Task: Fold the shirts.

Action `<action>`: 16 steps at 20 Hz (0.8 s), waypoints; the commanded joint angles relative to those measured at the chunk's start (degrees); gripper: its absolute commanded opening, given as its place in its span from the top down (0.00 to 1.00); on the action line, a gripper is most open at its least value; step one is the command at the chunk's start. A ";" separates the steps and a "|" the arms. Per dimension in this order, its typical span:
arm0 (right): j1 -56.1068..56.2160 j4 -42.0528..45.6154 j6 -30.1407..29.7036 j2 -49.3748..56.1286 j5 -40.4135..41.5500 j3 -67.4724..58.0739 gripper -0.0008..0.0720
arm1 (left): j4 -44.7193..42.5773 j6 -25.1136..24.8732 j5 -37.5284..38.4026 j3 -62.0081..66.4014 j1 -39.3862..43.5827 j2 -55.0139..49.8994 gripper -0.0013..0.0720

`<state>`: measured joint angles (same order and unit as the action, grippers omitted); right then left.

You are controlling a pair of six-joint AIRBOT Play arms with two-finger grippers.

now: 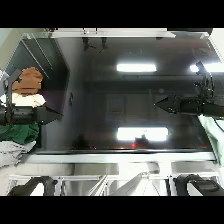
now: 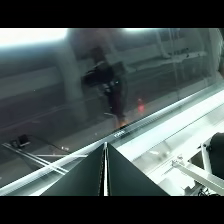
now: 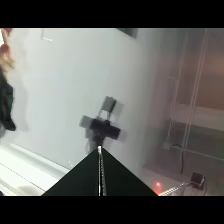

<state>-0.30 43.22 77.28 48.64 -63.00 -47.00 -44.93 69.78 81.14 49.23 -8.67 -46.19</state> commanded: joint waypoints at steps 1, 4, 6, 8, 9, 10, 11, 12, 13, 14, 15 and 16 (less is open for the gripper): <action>0.04 0.00 0.04 -0.04 0.00 0.02 0.96 | -0.11 -0.09 -0.04 0.02 -0.07 0.15 0.95; 0.04 0.00 0.04 -0.07 0.00 0.02 0.96 | -5.01 -0.11 -1.64 3.37 -1.73 0.07 0.52; 0.04 0.00 0.04 -0.07 0.00 0.02 0.96 | -12.92 -0.13 -6.67 9.64 -5.60 0.04 0.52; 0.04 0.02 0.04 -0.04 0.00 0.02 0.96 | -23.56 0.70 -16.15 16.83 -10.12 -1.60 0.00; 0.04 0.00 0.04 -0.07 0.00 0.02 0.96 | -28.70 1.44 -19.85 20.76 -12.52 -4.09 0.00; 0.04 0.00 0.04 -0.07 0.00 0.02 0.96 | -31.54 1.57 -21.92 24.30 -15.10 -7.17 0.00; 0.04 0.00 0.04 -0.07 0.00 0.02 0.96 | -32.04 1.62 -23.17 27.54 -17.53 -10.97 0.00; 0.04 0.00 0.04 -0.04 0.00 0.02 0.96 | -31.95 1.57 -24.57 30.47 -19.96 -15.63 0.00; 0.04 0.00 0.04 -0.07 0.00 0.00 0.96 | -31.98 1.55 -25.73 32.44 -21.46 -19.85 0.00; 0.04 0.00 0.04 -0.04 0.00 0.02 0.96 | -31.98 1.18 -26.25 35.19 -22.77 -26.47 0.00; 0.04 0.00 0.04 -0.07 0.00 0.00 0.96 | -31.98 1.18 -25.97 37.38 -23.30 -32.09 0.00; 0.04 0.00 0.07 -0.07 0.09 0.02 0.96 | -32.04 1.18 -25.29 39.71 -23.39 -38.25 0.00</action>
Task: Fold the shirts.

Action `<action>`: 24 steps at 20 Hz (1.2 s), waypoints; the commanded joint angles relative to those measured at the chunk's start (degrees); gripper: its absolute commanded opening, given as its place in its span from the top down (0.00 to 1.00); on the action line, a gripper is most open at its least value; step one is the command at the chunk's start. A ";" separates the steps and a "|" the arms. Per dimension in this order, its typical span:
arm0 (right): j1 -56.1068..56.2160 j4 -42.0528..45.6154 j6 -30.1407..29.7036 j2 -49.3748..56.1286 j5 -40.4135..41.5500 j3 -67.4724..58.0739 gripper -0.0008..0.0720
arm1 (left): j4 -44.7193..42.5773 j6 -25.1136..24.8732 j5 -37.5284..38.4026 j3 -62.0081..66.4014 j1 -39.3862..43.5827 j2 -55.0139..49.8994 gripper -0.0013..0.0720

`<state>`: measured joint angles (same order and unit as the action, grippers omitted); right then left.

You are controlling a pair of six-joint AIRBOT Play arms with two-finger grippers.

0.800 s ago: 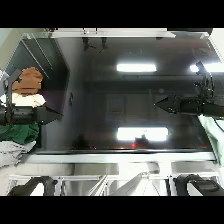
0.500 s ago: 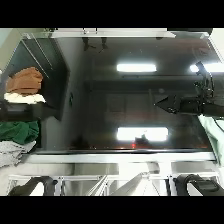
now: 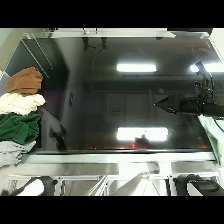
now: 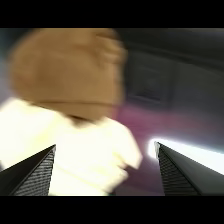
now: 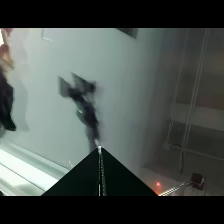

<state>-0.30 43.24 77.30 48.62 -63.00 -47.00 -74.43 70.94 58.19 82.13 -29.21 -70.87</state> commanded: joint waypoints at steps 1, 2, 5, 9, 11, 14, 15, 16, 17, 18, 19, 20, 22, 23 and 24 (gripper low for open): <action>0.04 -0.28 0.02 -0.02 1.55 0.02 0.96 | -2.40 0.02 -1.42 9.09 -2.78 -19.23 0.00; 0.04 -0.98 0.04 -0.02 2.56 0.02 0.96 | -2.49 0.02 -0.46 11.69 -2.21 -25.07 0.00; 0.04 -1.97 0.02 -0.02 3.21 0.02 0.96 | -2.40 0.02 2.14 20.09 0.00 -39.01 0.00; 0.04 -1.95 0.02 -0.02 3.21 0.02 0.96 | -2.51 0.00 3.63 28.89 3.56 -48.70 0.02; 0.04 -1.97 0.02 -0.02 3.19 0.02 0.96 | -2.51 0.02 5.01 33.05 5.05 -51.32 0.25; 0.04 -1.97 0.02 -0.02 3.21 0.02 0.96 | -1.36 -0.20 8.24 36.15 6.71 -50.99 0.97; 0.04 -1.95 0.02 -0.02 3.21 0.02 0.96 | 0.04 -0.24 8.37 36.09 7.41 -49.29 0.97; 0.04 -1.97 0.02 -0.02 3.21 0.02 0.96 | 2.49 -0.59 8.39 36.11 8.24 -46.82 0.97; 0.04 -1.97 0.02 -0.02 3.21 0.02 0.96 | 5.68 -1.64 8.37 36.11 9.27 -43.89 0.97; 0.04 -1.95 0.02 -0.02 3.21 0.02 0.96 | 10.08 -3.17 8.70 36.11 10.49 -40.46 0.97; 0.04 -1.97 0.04 -0.02 3.21 0.02 0.96 | 15.54 -5.14 9.31 36.11 12.00 -36.76 0.97; 0.04 -1.99 0.02 -0.02 3.23 0.00 0.96 | 22.27 -7.61 10.03 36.11 13.99 -32.39 0.97; 0.04 -1.99 0.02 -0.04 3.19 0.02 0.96 | 32.87 -10.54 11.61 36.11 18.60 -24.11 0.96; 0.04 -1.97 0.02 -0.02 2.95 0.00 0.96 | 34.40 -10.71 12.11 36.11 21.53 -20.41 0.96; 0.04 -1.97 0.02 -0.04 2.47 0.00 0.96 | 33.64 -10.23 12.37 36.06 24.35 -17.66 0.96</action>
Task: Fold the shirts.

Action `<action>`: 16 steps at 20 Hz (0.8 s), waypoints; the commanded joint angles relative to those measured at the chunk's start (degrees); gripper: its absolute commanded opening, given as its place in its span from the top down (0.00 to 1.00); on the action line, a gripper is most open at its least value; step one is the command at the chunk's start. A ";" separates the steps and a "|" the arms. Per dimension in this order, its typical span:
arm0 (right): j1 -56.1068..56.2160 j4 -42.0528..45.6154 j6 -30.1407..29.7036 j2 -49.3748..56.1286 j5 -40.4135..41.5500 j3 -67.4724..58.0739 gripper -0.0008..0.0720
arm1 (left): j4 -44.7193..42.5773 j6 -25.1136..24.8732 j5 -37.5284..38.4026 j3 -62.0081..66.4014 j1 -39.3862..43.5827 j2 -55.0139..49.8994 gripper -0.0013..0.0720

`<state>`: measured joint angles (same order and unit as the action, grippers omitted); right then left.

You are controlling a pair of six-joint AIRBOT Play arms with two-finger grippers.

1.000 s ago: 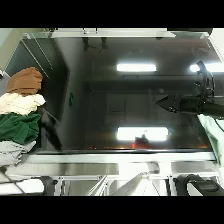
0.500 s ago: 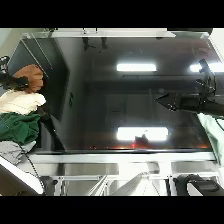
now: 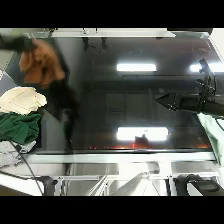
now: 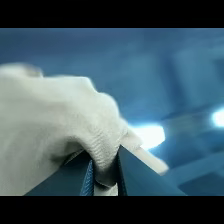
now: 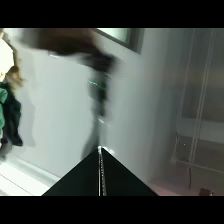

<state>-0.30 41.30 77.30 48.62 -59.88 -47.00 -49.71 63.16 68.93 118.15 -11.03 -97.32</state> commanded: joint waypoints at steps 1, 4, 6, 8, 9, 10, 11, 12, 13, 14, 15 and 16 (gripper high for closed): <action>0.04 0.02 0.02 -0.04 -1.16 0.00 0.96 | 8.55 -1.18 1.66 -0.76 9.07 11.23 0.96; 0.02 0.04 -1.22 -0.04 -1.62 0.00 0.96 | 7.10 2.08 1.60 -7.39 16.79 16.41 0.96; -0.04 0.09 -2.56 -0.04 -1.62 0.00 0.94 | 3.67 3.61 1.66 -12.15 20.74 17.62 0.95; -1.25 0.04 -2.56 -0.04 -1.64 -0.07 0.24 | 0.72 4.28 1.46 -16.11 23.58 17.75 0.46; -2.34 0.02 -2.54 -0.04 -1.68 -0.22 0.06 | -0.79 4.37 1.03 -17.49 24.33 17.75 0.09; -3.80 0.02 -2.54 -0.04 -2.16 -0.39 0.06 | -3.21 5.57 0.92 -18.34 24.57 17.75 0.01; -5.75 0.02 -2.54 -0.04 -3.13 -0.50 0.06 | -6.47 6.69 1.40 -18.47 24.39 17.75 0.01; -7.98 0.02 -2.54 -0.02 -3.87 -0.50 0.06 | -10.10 8.76 2.49 -18.47 23.69 17.75 0.01; -10.16 0.07 -2.56 0.13 -4.33 -0.50 0.06 | -13.18 11.54 4.85 -18.49 22.51 17.70 0.02; -12.70 0.09 -2.64 0.72 -4.94 -0.50 0.12 | -14.80 13.22 8.41 -18.51 20.98 17.22 0.02; -14.56 0.04 -3.93 1.66 -5.33 -0.50 0.28 | -14.82 13.44 12.22 -18.62 19.47 16.35 0.02; -16.00 0.04 -4.70 3.23 -5.33 -0.50 0.33 | -14.56 13.42 14.93 -20.04 18.01 15.52 0.04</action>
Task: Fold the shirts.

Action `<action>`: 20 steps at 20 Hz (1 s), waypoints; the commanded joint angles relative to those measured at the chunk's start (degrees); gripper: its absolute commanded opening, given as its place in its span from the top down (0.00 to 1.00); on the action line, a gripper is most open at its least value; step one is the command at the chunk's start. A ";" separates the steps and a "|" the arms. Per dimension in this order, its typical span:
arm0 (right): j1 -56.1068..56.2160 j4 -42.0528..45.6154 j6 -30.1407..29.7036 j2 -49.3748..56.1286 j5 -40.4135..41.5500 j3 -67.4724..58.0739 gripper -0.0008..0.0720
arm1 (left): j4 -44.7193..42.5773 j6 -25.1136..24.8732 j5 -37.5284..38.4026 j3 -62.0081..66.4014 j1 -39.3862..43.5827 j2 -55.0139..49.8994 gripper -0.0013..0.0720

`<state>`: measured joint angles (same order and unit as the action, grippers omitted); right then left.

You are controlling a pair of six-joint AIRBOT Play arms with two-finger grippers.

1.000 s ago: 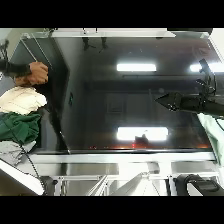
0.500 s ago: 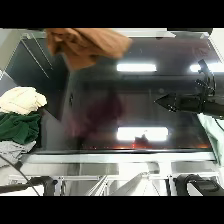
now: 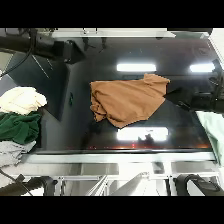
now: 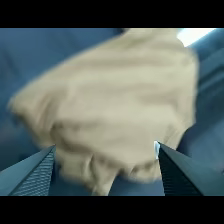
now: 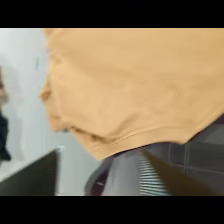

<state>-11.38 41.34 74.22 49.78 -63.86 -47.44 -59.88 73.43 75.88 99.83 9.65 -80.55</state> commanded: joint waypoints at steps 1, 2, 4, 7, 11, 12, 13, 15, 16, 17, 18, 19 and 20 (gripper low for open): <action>-6.05 0.02 -1.84 4.28 -1.44 -0.04 0.33 | -4.37 3.15 8.37 -4.59 -3.67 -1.64 0.04; -6.78 -0.02 -1.84 7.30 -2.05 -0.04 0.33 | -4.35 3.10 7.32 -8.76 -4.46 -1.97 0.04; -6.54 -0.31 -2.86 14.51 -2.60 -0.04 0.33 | 0.52 0.81 4.07 -17.84 -5.79 -2.75 0.04; -5.29 -2.86 -6.49 25.77 -2.29 -0.04 0.33 | 13.16 -5.27 -2.54 -28.30 -6.71 -5.92 0.04; -2.29 -11.15 -13.33 38.01 0.52 -0.07 0.33 | 21.49 -10.51 -3.06 -32.70 -3.08 -14.38 0.04; -1.53 -14.21 -15.30 40.19 0.98 -0.13 0.33 | 24.98 -12.44 -3.58 -32.74 -1.81 -16.09 0.04; -0.76 -18.03 -18.21 42.27 0.85 -0.22 0.33 | 27.98 -13.33 -4.63 -32.37 -0.39 -17.66 0.04; 0.59 -23.69 -21.53 45.31 0.83 -0.52 0.33 | 30.49 -13.70 -5.53 -30.08 2.45 -20.31 0.04; 1.11 -25.59 -22.71 46.31 0.81 -0.83 0.33 | 31.01 -13.88 -5.20 -28.50 3.67 -21.24 0.04; 1.51 -27.36 -23.87 46.88 0.83 -1.09 0.34 | 31.08 -13.86 -4.68 -26.69 4.63 -22.05 0.04; 1.60 -28.68 -24.85 47.32 0.83 -1.62 0.46 | 30.93 -13.81 -4.20 -24.85 5.40 -22.93 0.04; 1.55 -29.49 -24.96 47.45 0.90 -2.05 0.55 | 30.82 -13.75 -3.87 -23.67 5.81 -23.80 0.04; 1.46 -29.66 -24.96 47.43 0.94 -2.51 0.55 | 30.49 -13.16 -3.78 -23.19 5.79 -24.55 0.04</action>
<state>-10.44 16.40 52.14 95.57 -63.07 -48.97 -30.87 60.51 71.55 73.91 13.80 -102.48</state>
